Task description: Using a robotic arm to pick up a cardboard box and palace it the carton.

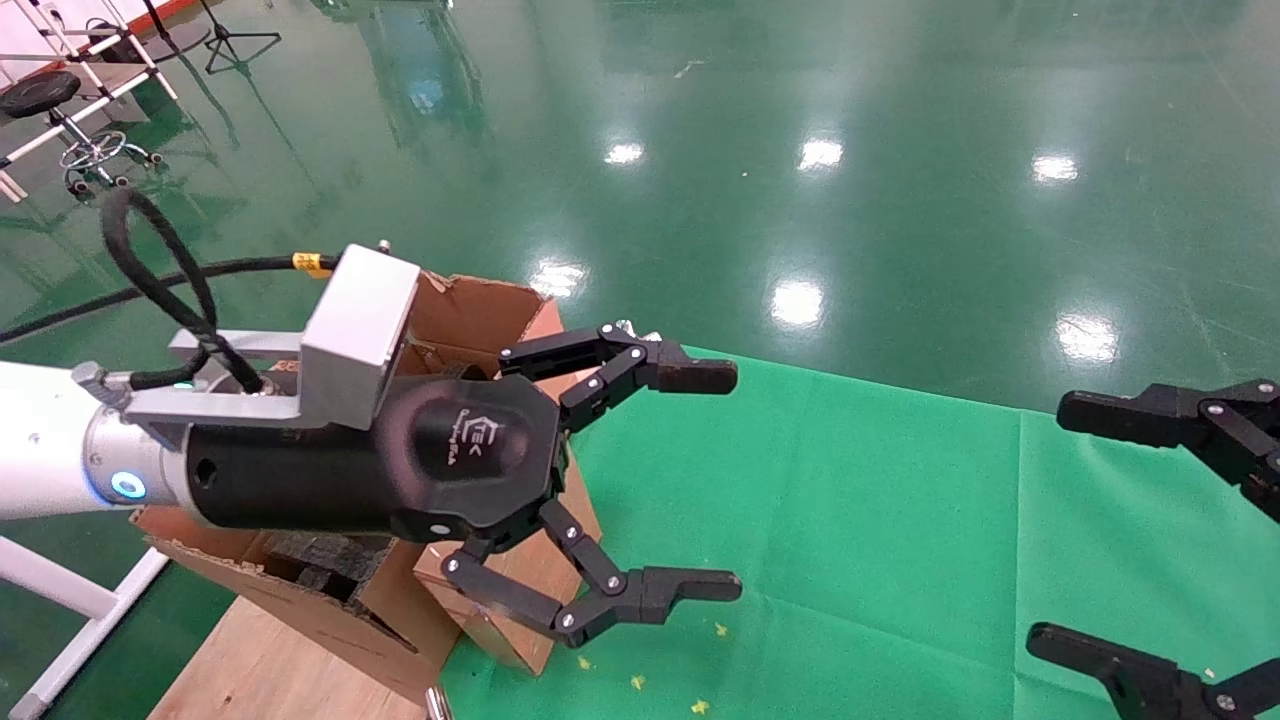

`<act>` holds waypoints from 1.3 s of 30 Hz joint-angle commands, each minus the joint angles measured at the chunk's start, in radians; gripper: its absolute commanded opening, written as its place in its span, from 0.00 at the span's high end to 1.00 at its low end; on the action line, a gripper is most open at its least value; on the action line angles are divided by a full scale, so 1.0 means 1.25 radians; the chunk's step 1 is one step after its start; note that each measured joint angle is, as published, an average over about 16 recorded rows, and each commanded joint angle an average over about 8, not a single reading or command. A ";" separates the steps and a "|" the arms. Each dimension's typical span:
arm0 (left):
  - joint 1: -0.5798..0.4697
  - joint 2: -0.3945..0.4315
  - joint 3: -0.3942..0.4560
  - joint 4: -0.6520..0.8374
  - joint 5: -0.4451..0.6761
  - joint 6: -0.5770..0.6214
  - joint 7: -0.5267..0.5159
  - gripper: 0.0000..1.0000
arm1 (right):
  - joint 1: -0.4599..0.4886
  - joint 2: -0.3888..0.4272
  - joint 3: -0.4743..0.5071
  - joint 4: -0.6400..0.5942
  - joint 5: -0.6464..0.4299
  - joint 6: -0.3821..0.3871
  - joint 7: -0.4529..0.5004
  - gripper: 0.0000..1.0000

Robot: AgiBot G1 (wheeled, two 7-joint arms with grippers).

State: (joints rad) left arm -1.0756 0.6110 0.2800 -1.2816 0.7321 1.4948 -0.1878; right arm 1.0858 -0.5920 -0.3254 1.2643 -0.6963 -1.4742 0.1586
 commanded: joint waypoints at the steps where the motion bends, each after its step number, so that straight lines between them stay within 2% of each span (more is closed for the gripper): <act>1: 0.000 0.000 0.000 0.000 0.000 0.000 0.000 0.00 | 0.000 0.000 0.000 0.000 0.000 0.000 0.000 0.00; 18: 0.000 0.000 0.000 0.000 0.000 0.000 0.000 0.00 | 0.000 0.000 0.000 0.000 0.000 0.000 0.000 0.00; 19: 0.000 0.000 0.000 0.000 0.000 0.000 0.000 0.00 | 0.000 0.000 0.000 0.000 0.000 0.000 0.000 0.03; 21: -0.002 -0.002 0.000 -0.002 0.006 -0.002 0.003 0.00 | 0.000 0.000 0.000 0.000 0.000 0.000 0.000 0.19; 26: -0.022 -0.011 0.005 -0.023 0.068 -0.030 0.023 0.00 | 0.000 0.000 0.000 0.000 0.000 0.000 0.000 0.82; 27: -0.029 -0.013 0.009 -0.029 0.090 -0.041 0.025 0.00 | 0.000 0.000 0.000 0.000 0.000 0.000 0.000 0.91; 28: -0.036 -0.014 0.014 -0.034 0.115 -0.053 0.025 0.00 | 0.000 0.000 0.000 0.000 0.000 0.000 0.000 0.97; 29: -0.044 -0.013 0.020 -0.039 0.138 -0.065 0.020 0.00 | 0.000 0.000 0.000 0.000 0.000 0.000 0.000 1.00; 34: -0.080 0.000 0.059 -0.045 0.231 -0.117 -0.045 0.00 | 0.000 0.000 0.000 0.000 0.000 0.000 0.000 1.00; 39: -0.097 0.012 0.078 -0.042 0.255 -0.135 -0.085 0.00 | 0.000 0.000 0.000 0.000 0.000 0.000 0.000 1.00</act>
State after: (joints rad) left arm -1.1969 0.6171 0.3746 -1.3363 1.0608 1.3294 -0.2761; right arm 1.0858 -0.5919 -0.3255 1.2639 -0.6963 -1.4740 0.1584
